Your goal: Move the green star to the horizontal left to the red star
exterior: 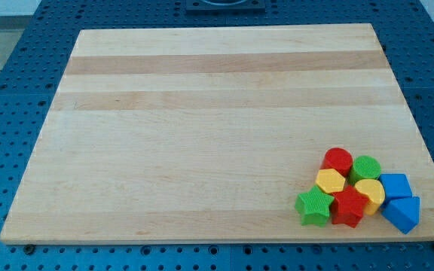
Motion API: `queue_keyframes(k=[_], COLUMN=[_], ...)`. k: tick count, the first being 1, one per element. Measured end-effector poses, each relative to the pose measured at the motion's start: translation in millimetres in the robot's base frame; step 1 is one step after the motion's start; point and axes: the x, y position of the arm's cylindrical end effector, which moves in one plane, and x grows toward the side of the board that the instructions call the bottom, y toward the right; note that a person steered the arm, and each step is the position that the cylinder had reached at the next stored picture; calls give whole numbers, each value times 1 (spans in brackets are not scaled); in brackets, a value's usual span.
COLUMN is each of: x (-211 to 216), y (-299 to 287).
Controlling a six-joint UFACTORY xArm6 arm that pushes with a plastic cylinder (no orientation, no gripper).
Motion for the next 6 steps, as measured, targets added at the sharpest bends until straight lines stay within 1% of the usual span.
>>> queue_keyframes(k=[1,2,3,5,6], x=[0,0,2,-17,-17], y=[-45,-112,-140,-215,-223])
